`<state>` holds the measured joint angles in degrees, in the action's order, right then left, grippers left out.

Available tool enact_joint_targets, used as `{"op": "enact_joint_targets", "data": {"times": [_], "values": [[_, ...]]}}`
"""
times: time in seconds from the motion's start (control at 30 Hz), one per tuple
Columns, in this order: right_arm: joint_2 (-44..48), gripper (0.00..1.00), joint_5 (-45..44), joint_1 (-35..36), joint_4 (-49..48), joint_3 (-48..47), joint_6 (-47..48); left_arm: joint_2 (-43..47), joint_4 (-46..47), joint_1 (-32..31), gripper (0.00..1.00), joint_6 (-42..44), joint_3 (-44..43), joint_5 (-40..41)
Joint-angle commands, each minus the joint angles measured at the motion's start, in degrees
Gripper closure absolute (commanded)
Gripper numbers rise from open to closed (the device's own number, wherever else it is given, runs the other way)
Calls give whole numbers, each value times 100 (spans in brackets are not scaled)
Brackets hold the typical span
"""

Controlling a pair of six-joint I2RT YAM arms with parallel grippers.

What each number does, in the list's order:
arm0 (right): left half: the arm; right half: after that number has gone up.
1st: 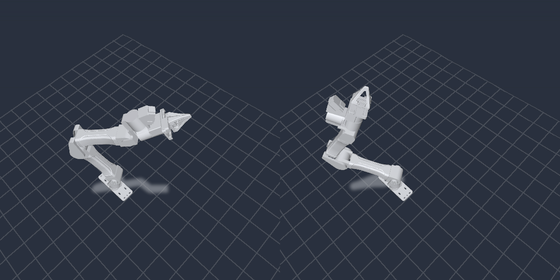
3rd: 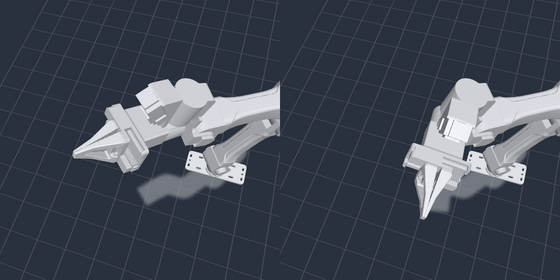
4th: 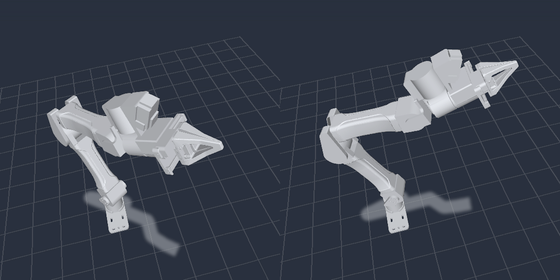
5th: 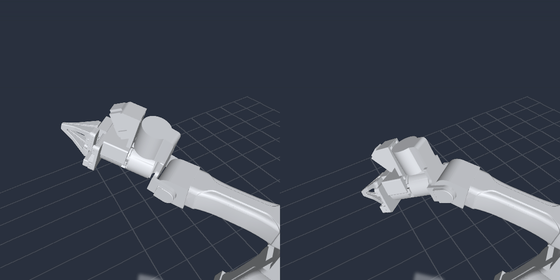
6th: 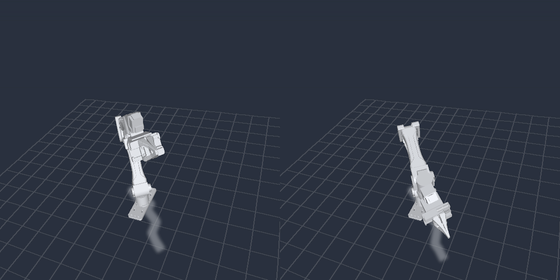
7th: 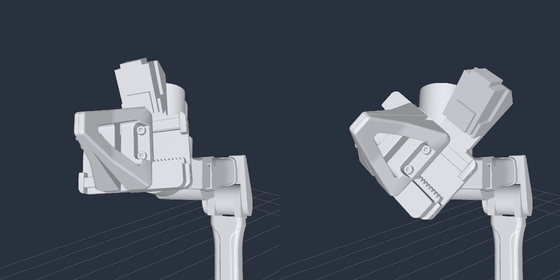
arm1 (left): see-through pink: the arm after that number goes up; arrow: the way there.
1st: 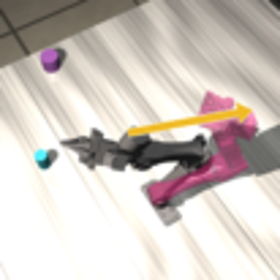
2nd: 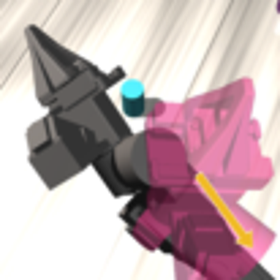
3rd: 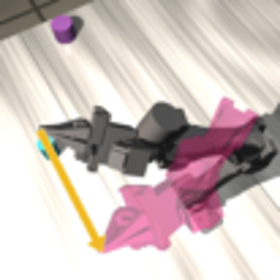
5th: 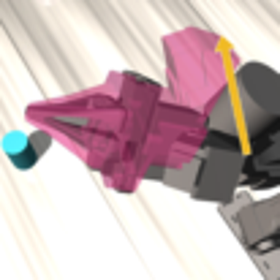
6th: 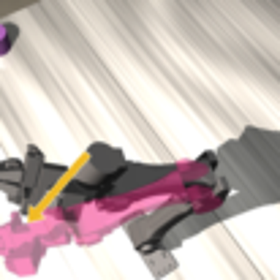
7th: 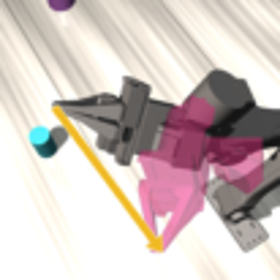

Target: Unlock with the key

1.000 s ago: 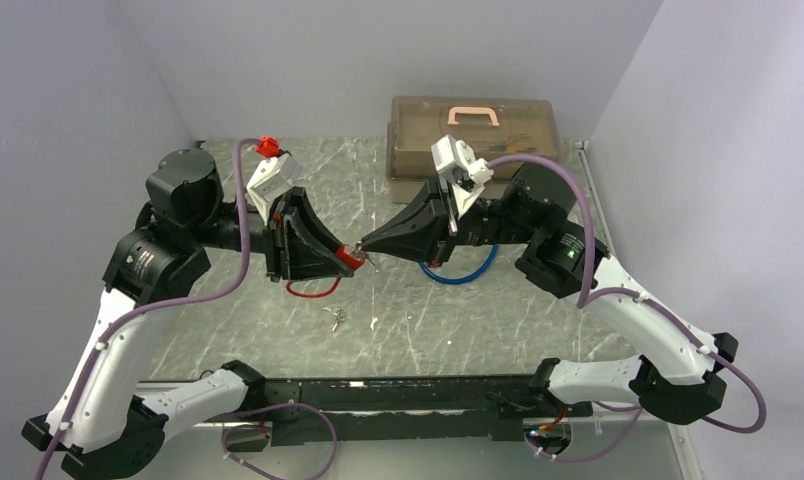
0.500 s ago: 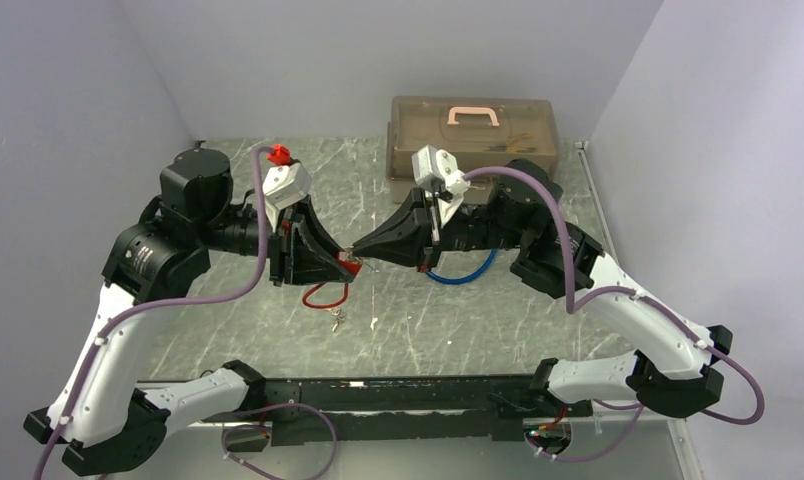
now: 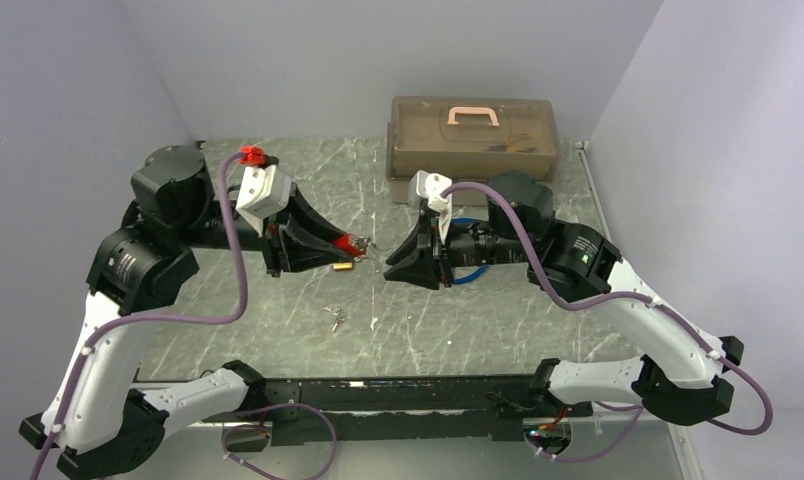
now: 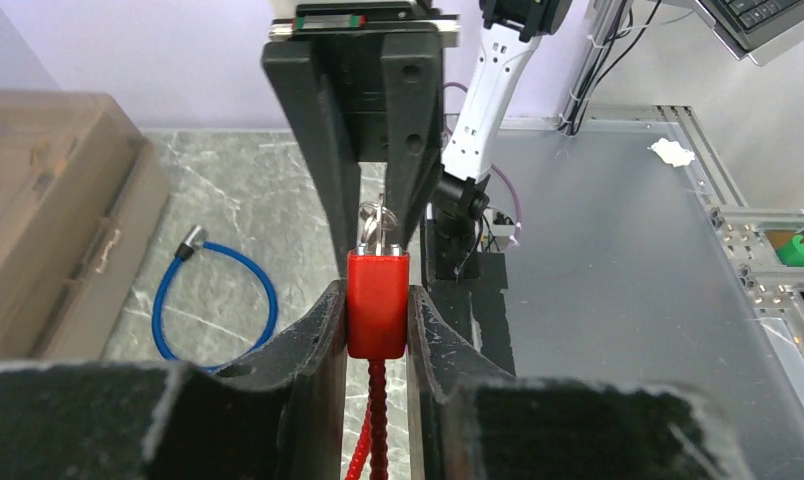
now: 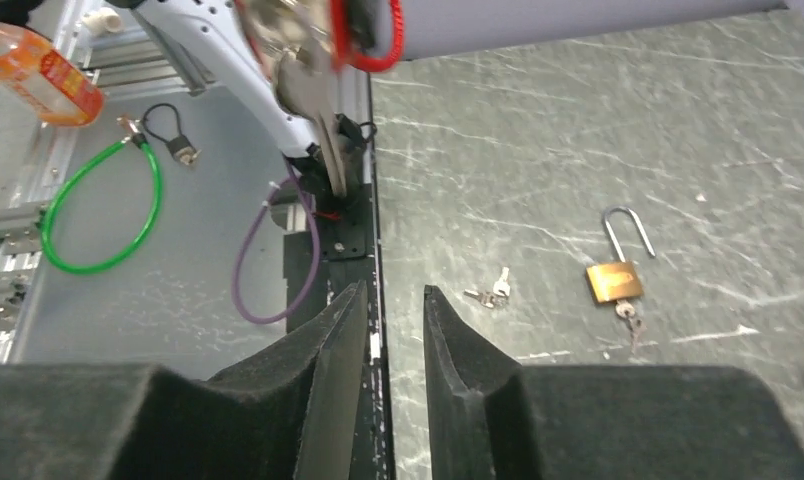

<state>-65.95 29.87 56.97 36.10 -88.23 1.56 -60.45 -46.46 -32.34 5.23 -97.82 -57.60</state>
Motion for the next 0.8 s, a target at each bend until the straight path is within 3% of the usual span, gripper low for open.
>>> {"op": "enact_joint_targets", "data": {"times": [0.0,0.2,0.53,0.77], "values": [[183,66,-323,-73,220,-573,88,129,531,-39,100,163,-125,-152],[420,51,-615,-74,-288,-927,224,188,534,-43,100,110,0,-126],[499,3,-144,59,-1786,-161,365,191,627,-79,100,-4,132,105],[209,4,-959,570,-2053,-146,858,191,729,-79,100,-125,170,76]]}}
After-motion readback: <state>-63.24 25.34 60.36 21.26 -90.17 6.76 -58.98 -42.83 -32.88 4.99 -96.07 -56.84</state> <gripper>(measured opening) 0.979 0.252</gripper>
